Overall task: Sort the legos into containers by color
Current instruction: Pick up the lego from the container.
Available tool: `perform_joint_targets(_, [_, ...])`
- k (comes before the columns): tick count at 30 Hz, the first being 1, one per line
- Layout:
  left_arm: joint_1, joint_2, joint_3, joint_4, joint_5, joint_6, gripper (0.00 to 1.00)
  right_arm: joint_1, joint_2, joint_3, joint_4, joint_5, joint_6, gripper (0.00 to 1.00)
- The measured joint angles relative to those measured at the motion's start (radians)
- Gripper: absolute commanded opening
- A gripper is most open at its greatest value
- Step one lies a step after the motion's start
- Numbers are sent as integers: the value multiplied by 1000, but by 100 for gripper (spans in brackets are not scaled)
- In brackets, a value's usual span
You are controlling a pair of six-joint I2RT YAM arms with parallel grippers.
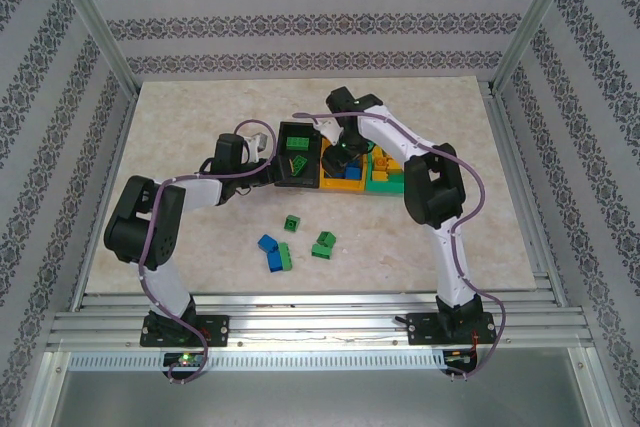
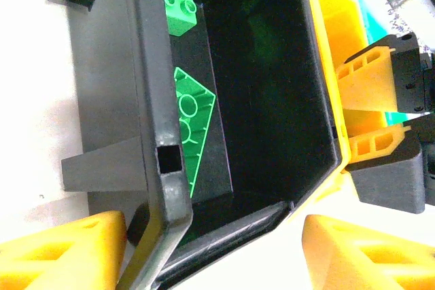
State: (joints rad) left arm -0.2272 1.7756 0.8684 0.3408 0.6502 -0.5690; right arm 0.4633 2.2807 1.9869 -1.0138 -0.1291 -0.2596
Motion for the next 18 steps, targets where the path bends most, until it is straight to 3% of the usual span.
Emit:
perform_joint_targets(5, [3, -4, -7, 4, -9, 1, 68, 13, -3, -14, 16, 13, 20, 67])
perform_joint_targets(7, [6, -4, -8, 5, -14, 1, 68, 17, -11, -30, 31, 8, 48, 50])
perform_joint_targets(8, [6, -5, -10, 7, -16, 1, 68, 19, -12, -44, 38, 0, 73, 48])
perform_joint_targets(11, [6, -13, -19, 11, -25, 1, 68, 26, -24, -84, 68, -7, 124, 58])
perform_joint_targets(18, [6, -13, -26, 25, -31, 0, 68, 50, -101, -203, 187, 40, 190, 63])
